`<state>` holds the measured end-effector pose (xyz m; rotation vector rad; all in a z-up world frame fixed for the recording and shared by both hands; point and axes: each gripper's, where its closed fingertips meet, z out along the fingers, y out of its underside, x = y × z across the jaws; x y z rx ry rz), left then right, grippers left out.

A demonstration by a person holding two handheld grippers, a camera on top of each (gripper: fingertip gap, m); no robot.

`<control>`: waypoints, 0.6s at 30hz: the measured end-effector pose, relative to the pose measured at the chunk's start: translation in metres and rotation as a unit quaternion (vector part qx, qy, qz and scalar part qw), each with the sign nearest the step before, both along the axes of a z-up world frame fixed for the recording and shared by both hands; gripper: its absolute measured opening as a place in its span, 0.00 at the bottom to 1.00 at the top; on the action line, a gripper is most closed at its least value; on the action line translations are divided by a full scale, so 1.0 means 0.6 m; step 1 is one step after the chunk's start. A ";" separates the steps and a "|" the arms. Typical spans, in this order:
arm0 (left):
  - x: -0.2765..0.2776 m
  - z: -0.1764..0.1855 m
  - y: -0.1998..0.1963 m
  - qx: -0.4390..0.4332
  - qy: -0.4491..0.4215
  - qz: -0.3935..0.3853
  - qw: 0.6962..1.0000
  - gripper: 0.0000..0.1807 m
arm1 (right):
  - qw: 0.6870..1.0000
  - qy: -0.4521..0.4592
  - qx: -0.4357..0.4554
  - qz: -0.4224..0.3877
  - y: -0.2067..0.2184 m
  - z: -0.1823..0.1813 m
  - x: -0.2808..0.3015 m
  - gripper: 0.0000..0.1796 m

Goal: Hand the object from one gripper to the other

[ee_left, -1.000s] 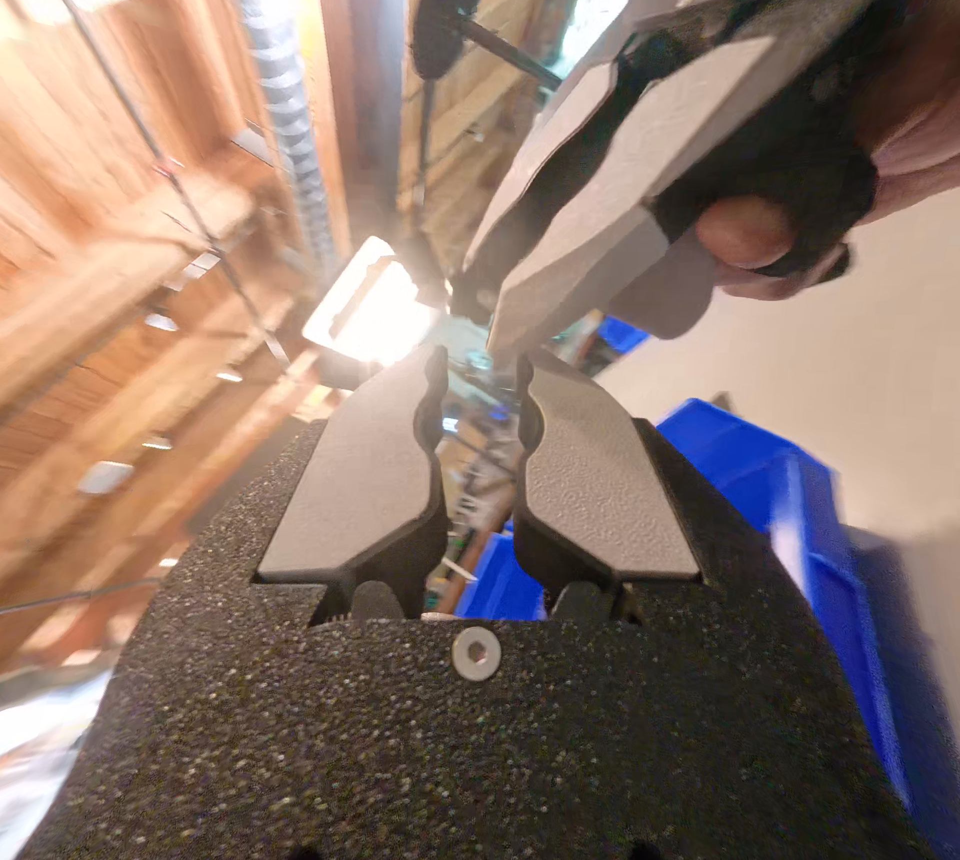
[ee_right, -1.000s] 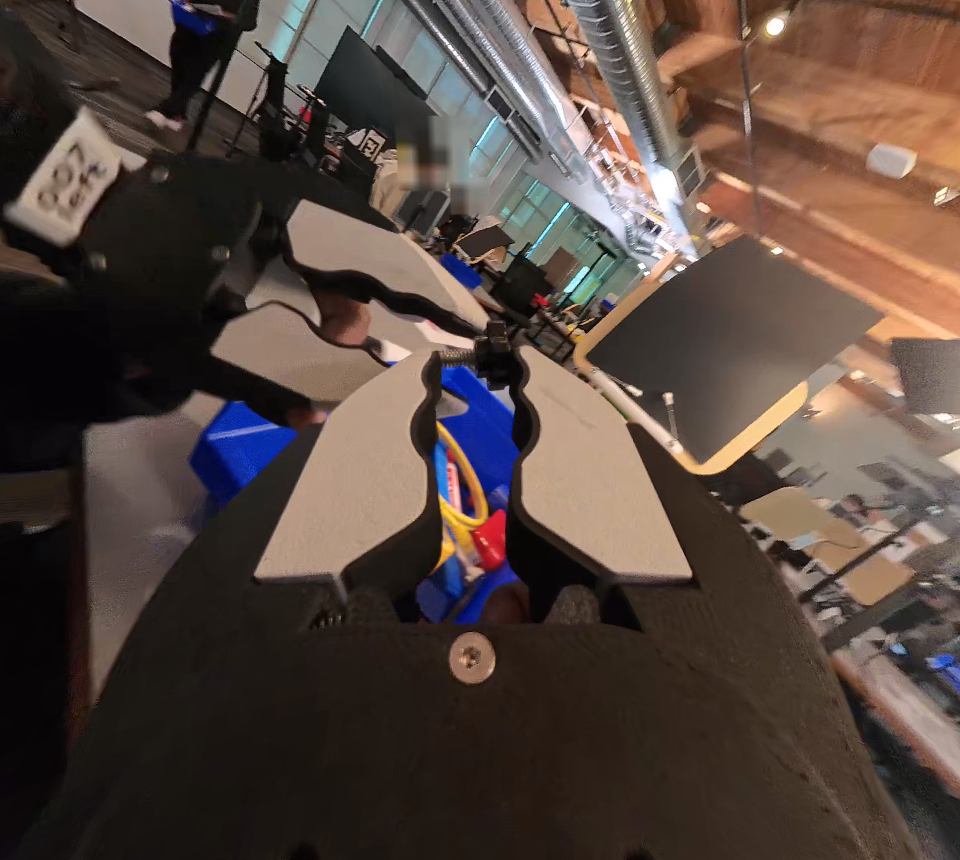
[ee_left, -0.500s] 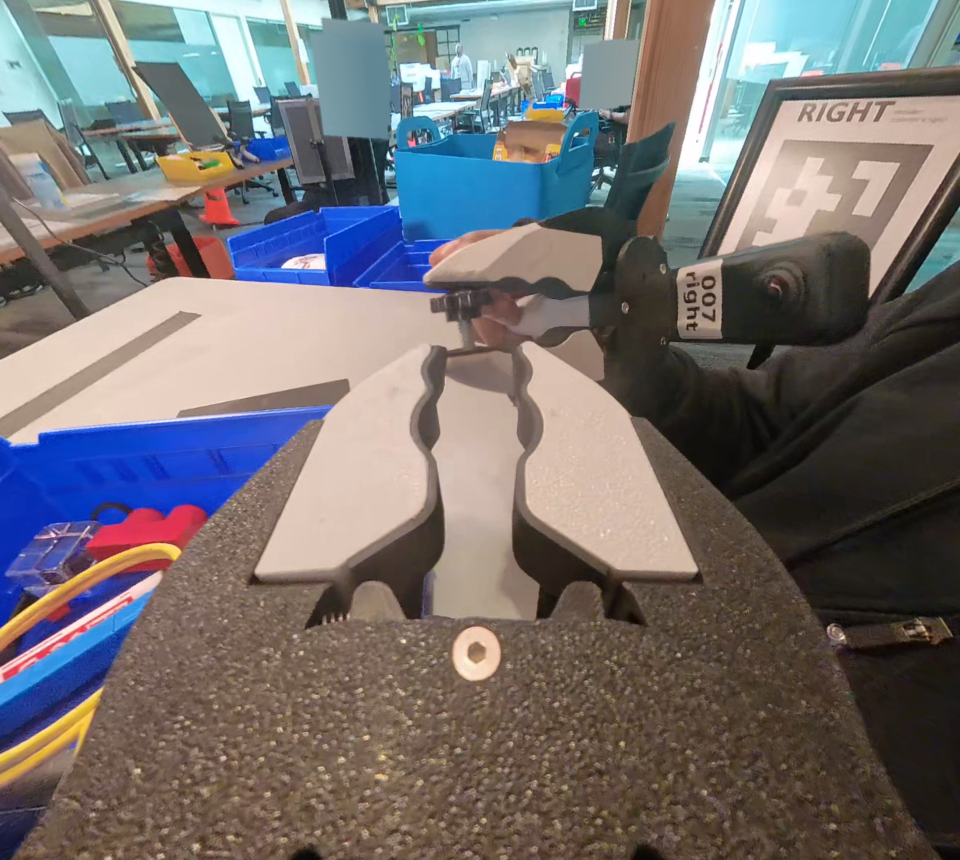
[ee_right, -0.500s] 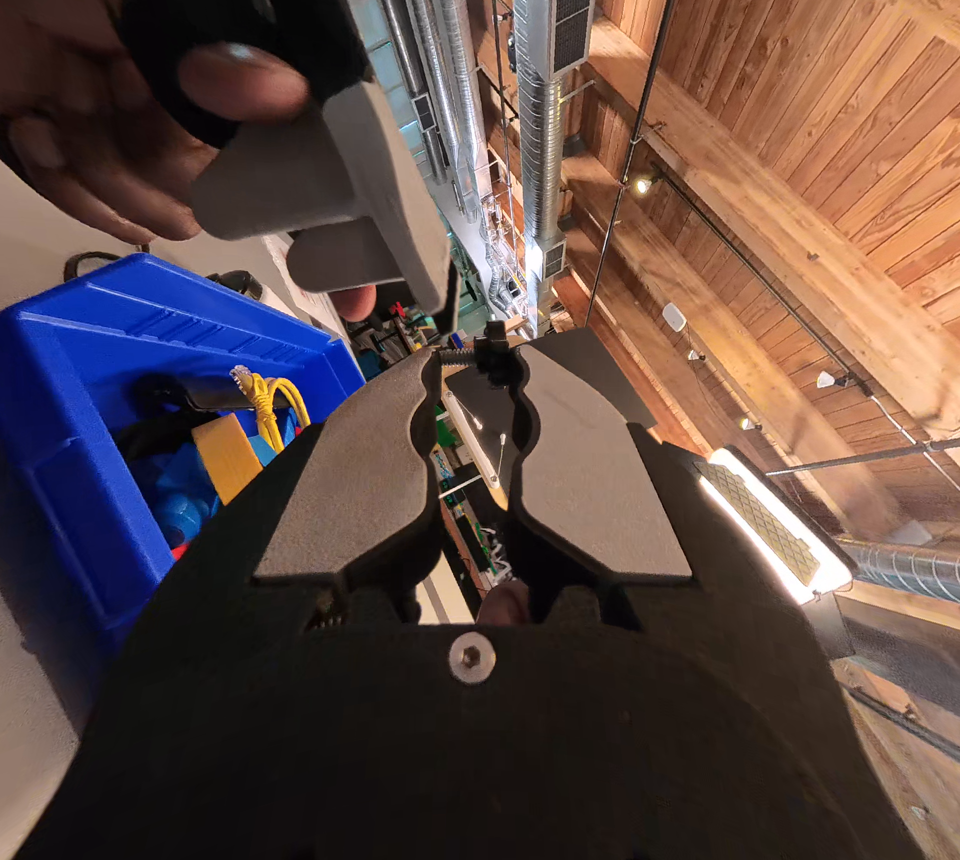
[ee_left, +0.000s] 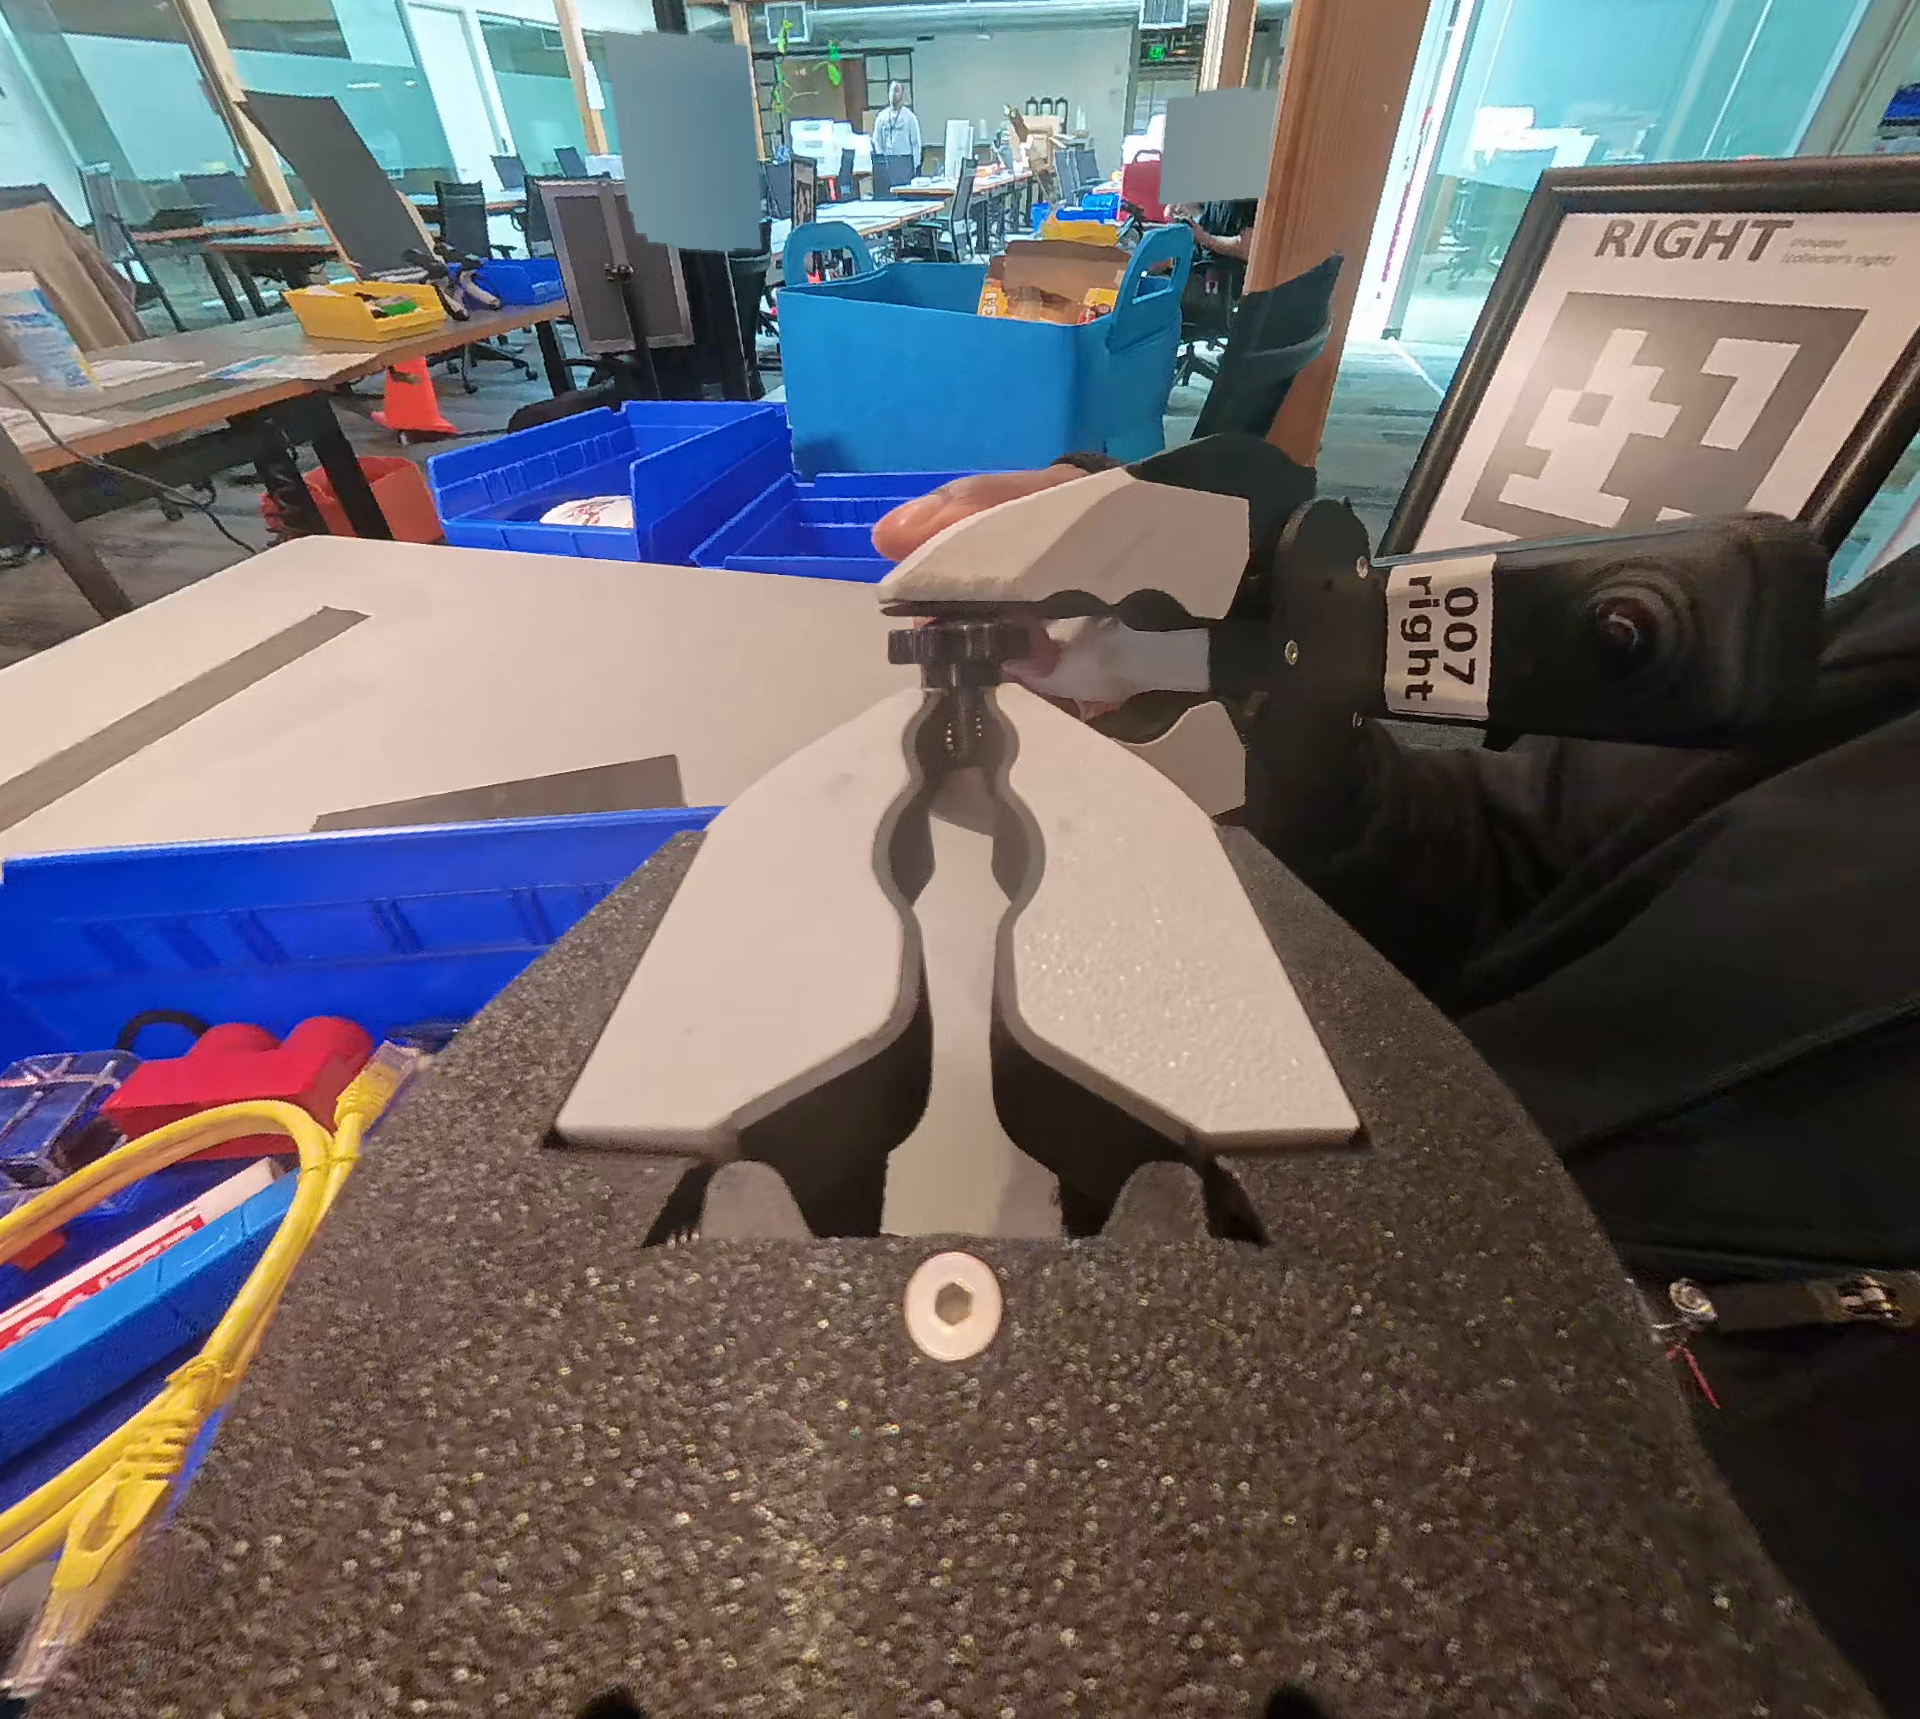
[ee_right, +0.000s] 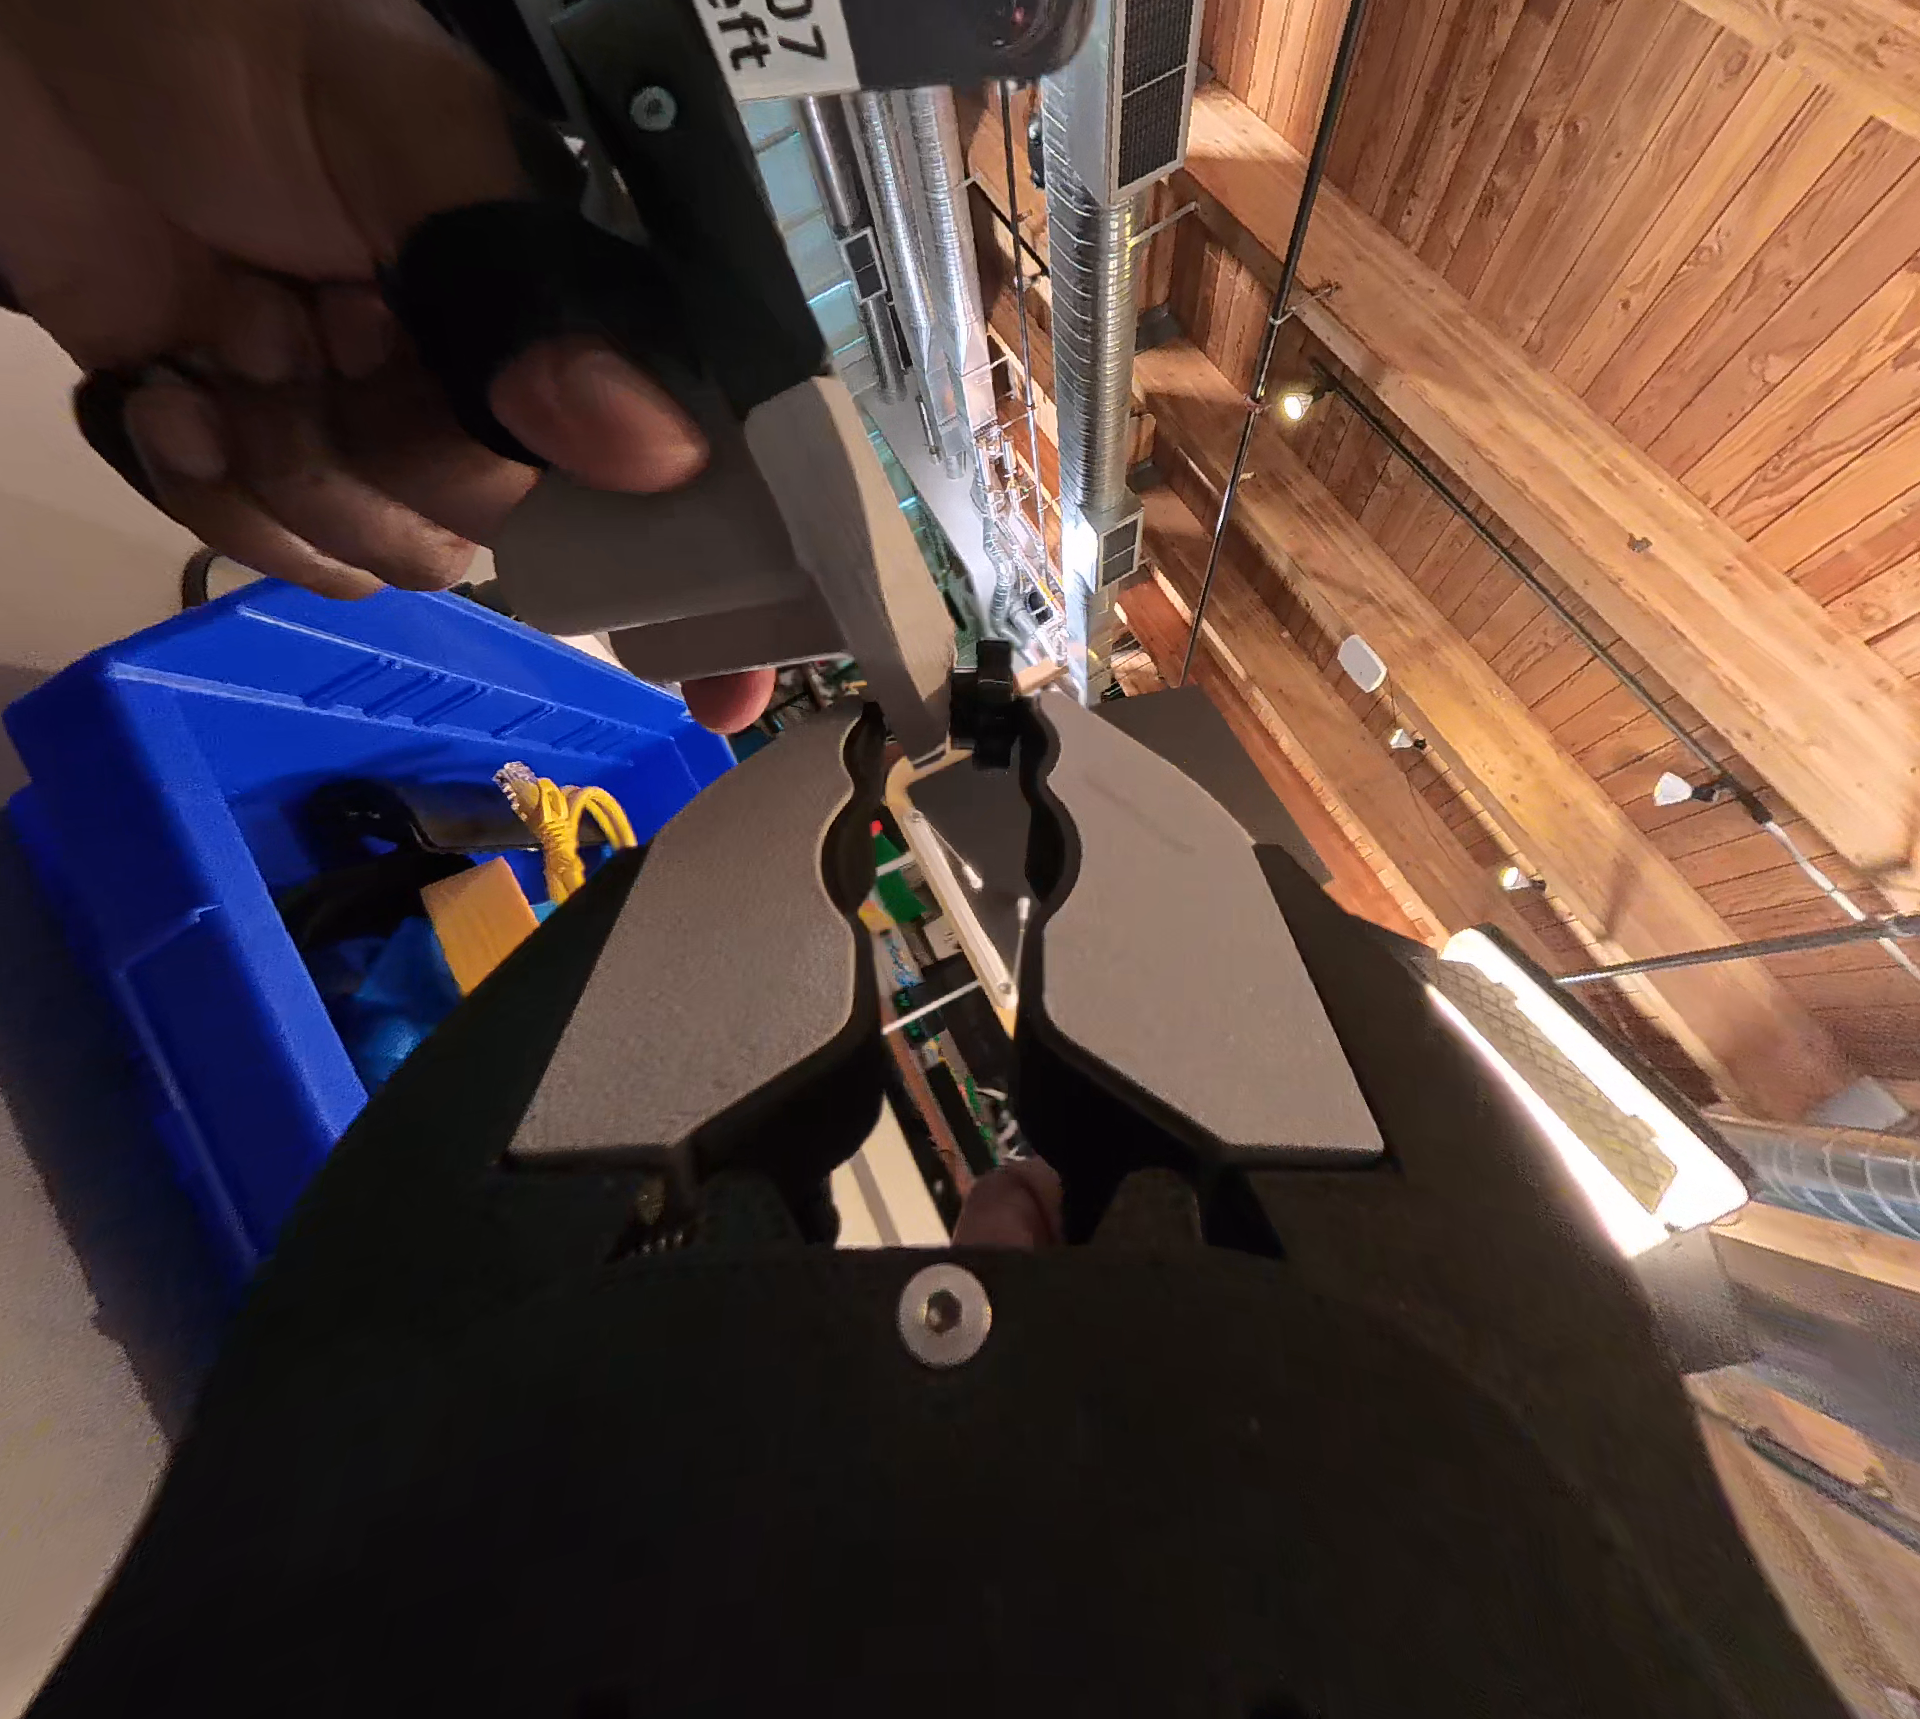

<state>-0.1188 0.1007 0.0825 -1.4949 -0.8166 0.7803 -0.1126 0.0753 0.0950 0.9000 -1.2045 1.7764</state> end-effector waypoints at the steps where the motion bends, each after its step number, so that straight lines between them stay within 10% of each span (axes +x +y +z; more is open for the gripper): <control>1: -0.001 0.001 -0.002 -0.008 0.008 0.005 1.000 0.03 | 1.000 -0.011 0.008 0.006 0.000 -0.001 -0.001 0.14; 12: 0.012 0.022 -0.025 -0.359 0.215 0.142 0.897 0.04 | 0.926 -0.283 0.181 0.175 0.015 -0.003 0.003 0.20; 18: 0.011 0.014 -0.013 -0.416 0.239 0.140 0.866 0.04 | 0.912 -0.295 0.203 0.198 0.024 -0.003 0.014 0.17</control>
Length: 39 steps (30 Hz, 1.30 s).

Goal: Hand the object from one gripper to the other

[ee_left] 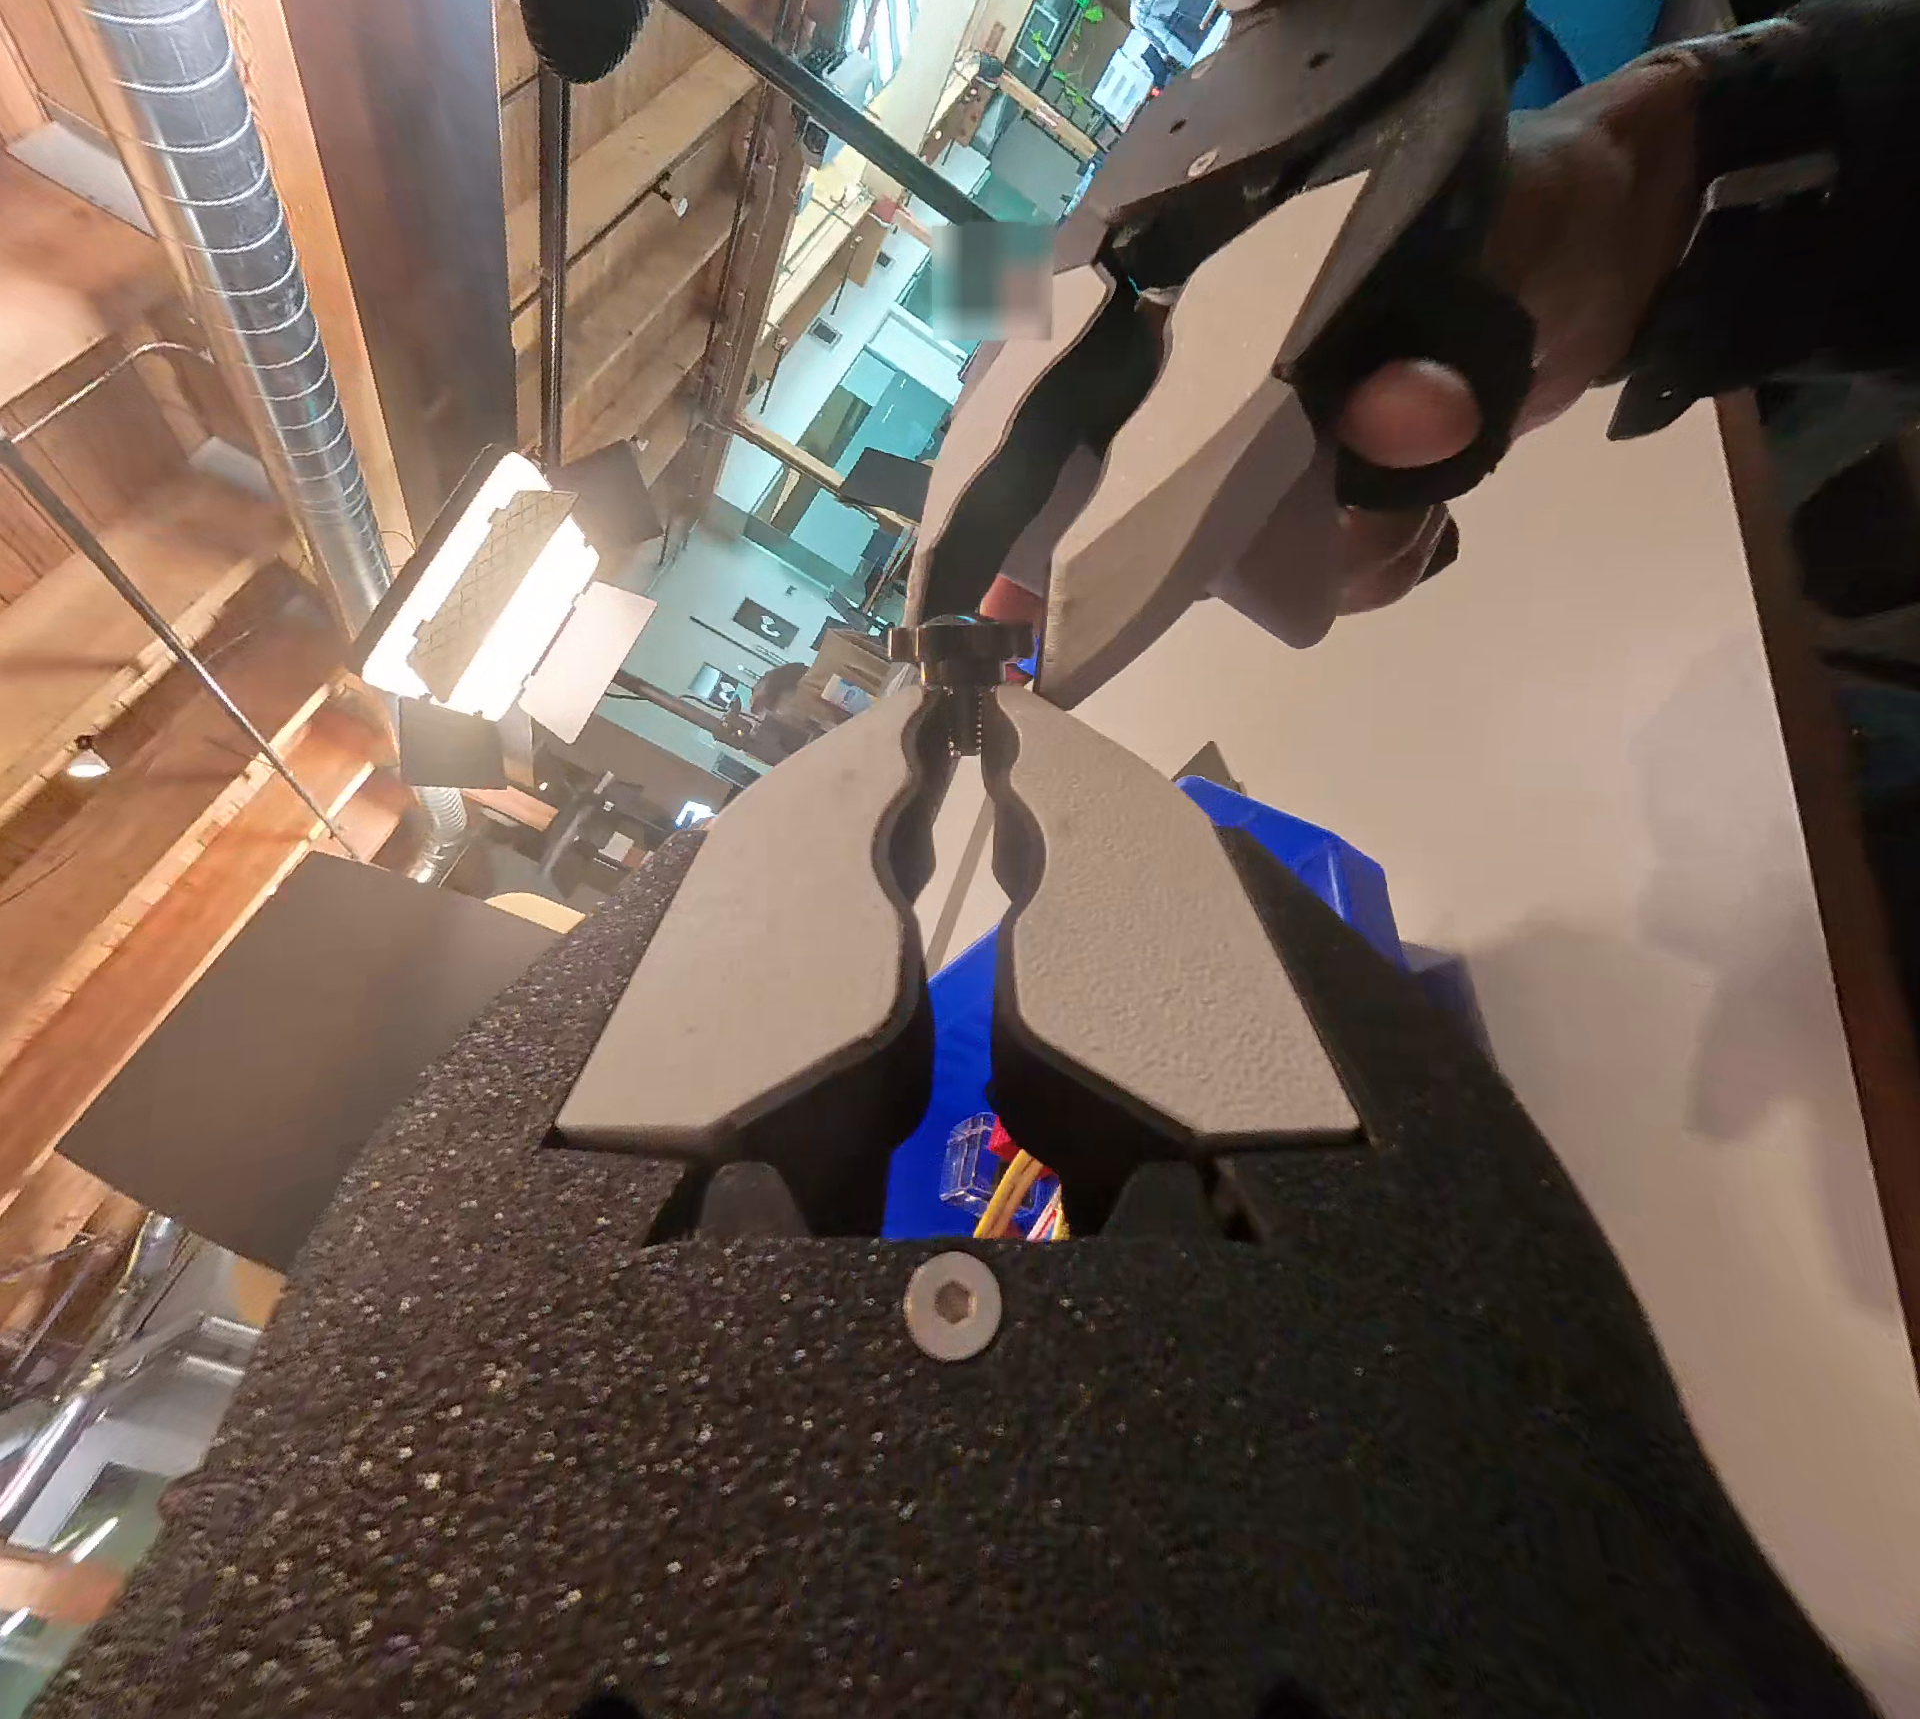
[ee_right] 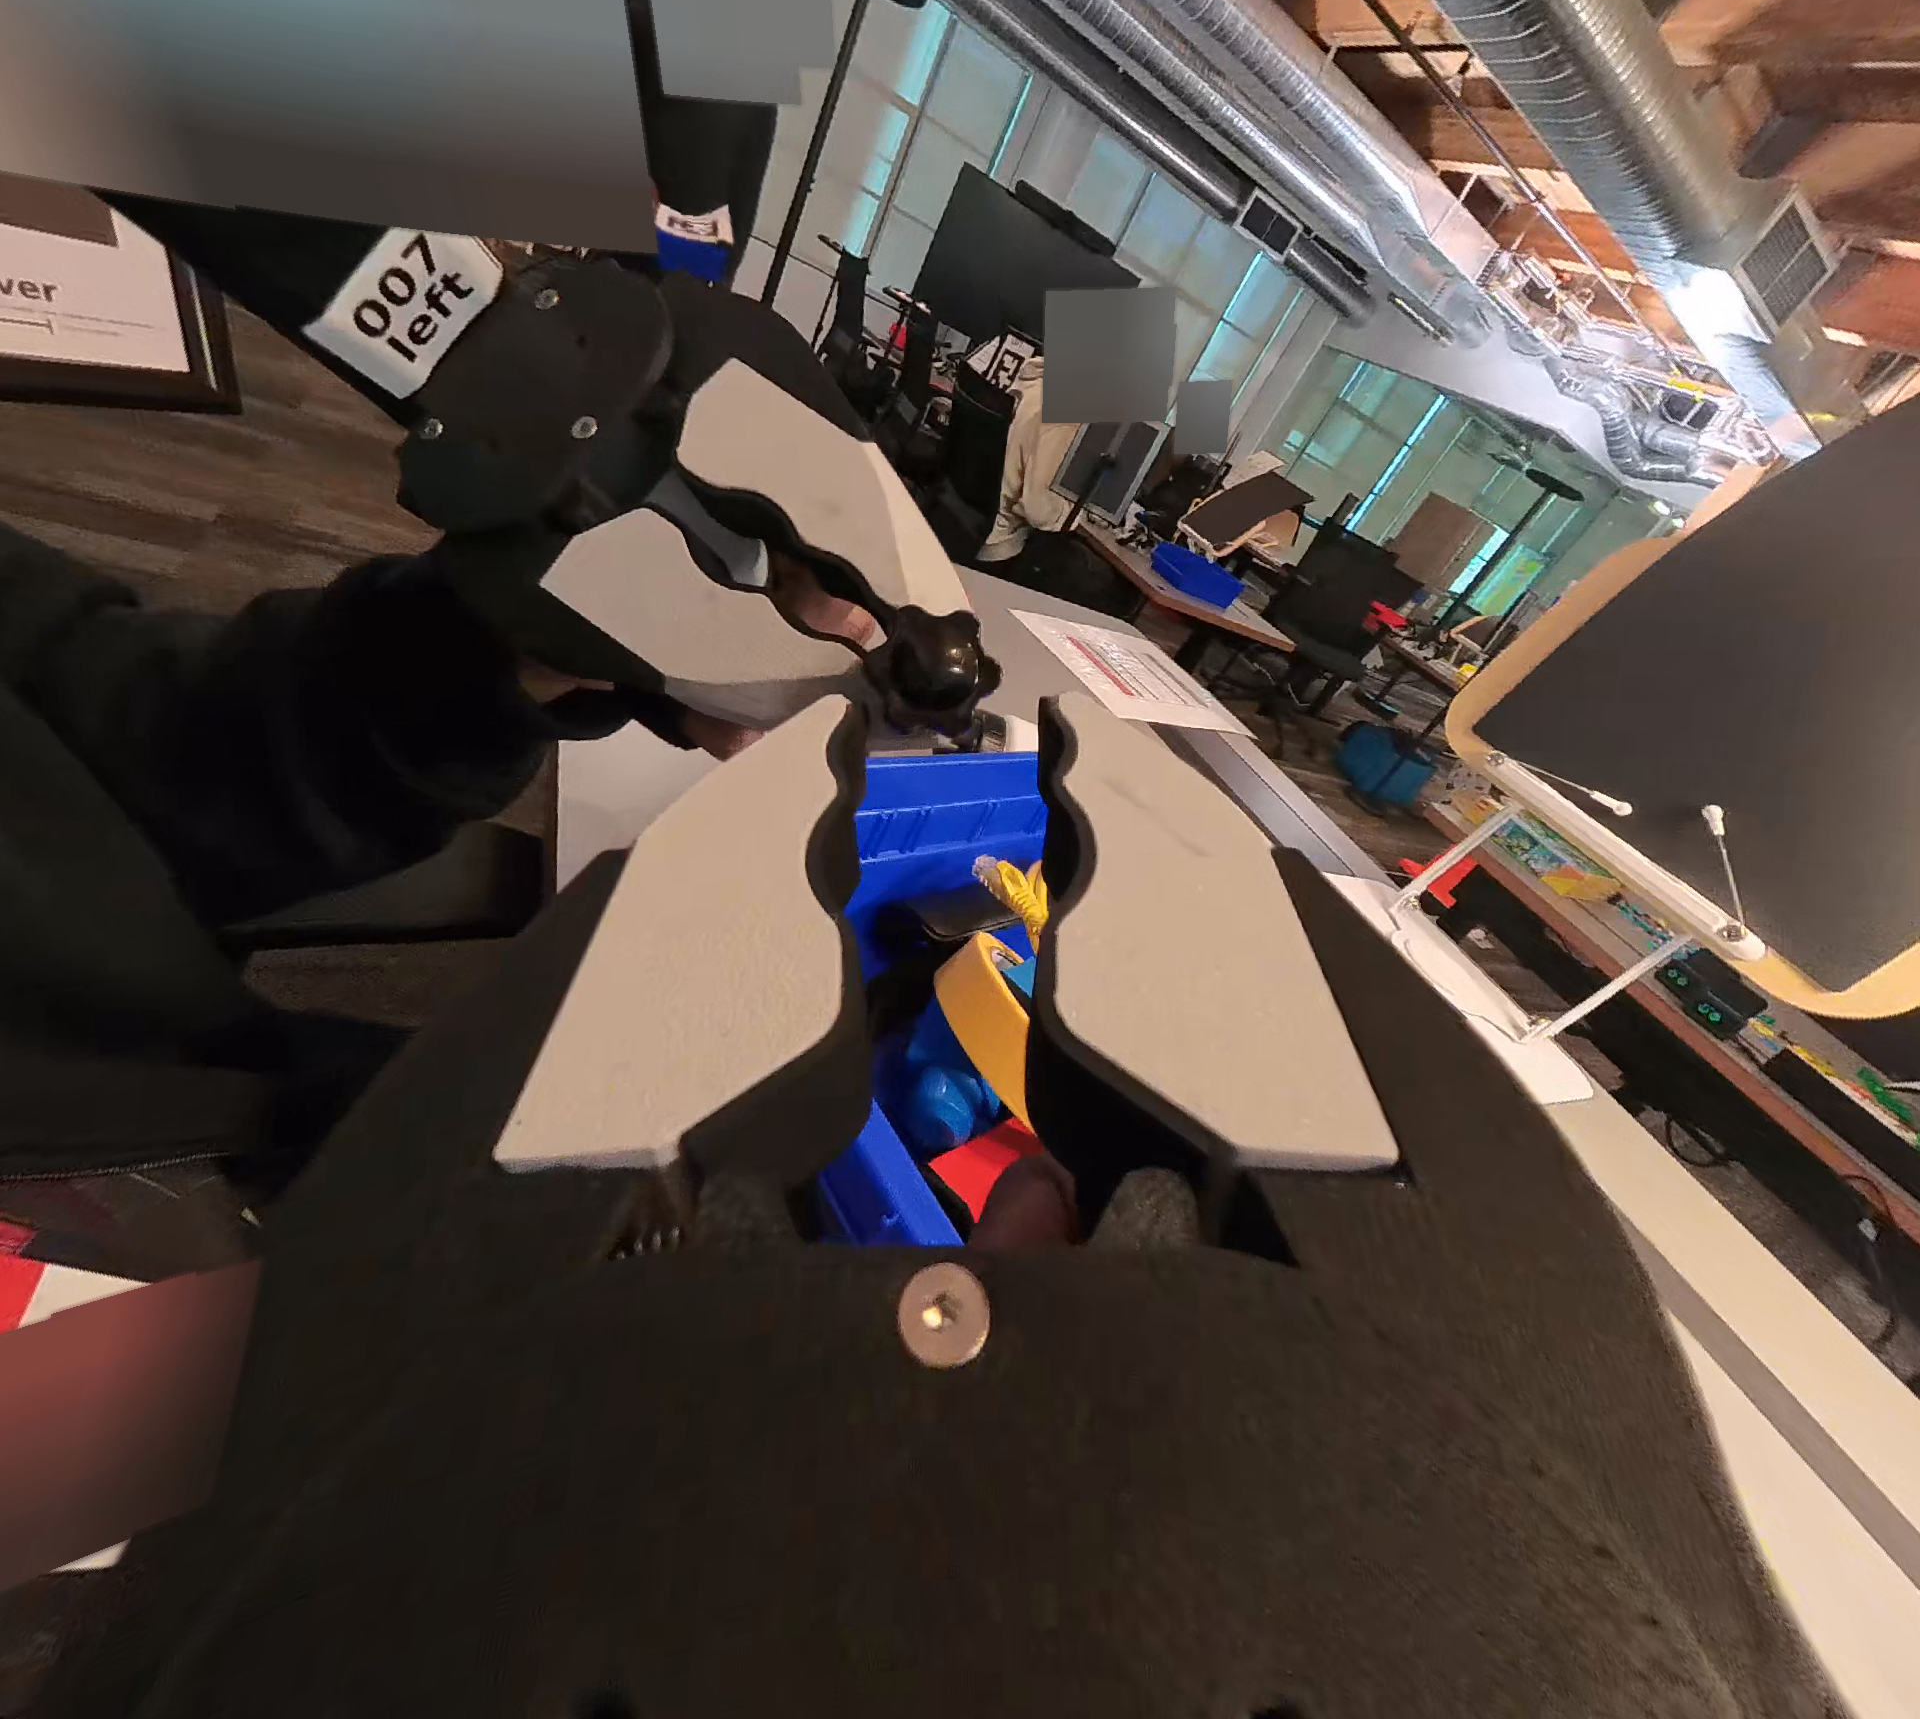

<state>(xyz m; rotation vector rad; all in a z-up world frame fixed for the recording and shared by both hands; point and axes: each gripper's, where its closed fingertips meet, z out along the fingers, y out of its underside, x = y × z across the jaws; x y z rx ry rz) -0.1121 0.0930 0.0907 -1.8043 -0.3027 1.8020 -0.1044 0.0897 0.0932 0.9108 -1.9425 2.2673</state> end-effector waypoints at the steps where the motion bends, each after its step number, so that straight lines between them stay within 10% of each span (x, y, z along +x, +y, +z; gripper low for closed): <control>1: 0.000 -0.001 0.000 -0.001 -0.002 -0.002 1.000 0.04 | 1.000 0.002 -0.001 0.001 0.001 0.000 0.001 0.17; 17: -0.003 -0.020 -0.006 0.075 -0.071 -0.036 0.994 0.07 | 0.994 0.086 -0.050 -0.034 0.000 0.000 0.002 0.13; 25: 0.014 -0.007 0.005 0.378 -0.238 -0.171 0.878 0.24 | 0.956 0.213 -0.176 -0.097 0.010 0.017 0.008 0.13; 33: 0.019 -0.006 0.041 0.448 -0.295 -0.235 0.811 0.21 | 0.934 0.273 -0.212 -0.090 0.015 0.005 0.030 0.13; 39: 0.009 -0.007 0.034 0.404 -0.254 -0.191 0.858 0.16 | 0.929 0.277 -0.218 -0.110 0.009 0.006 0.023 0.13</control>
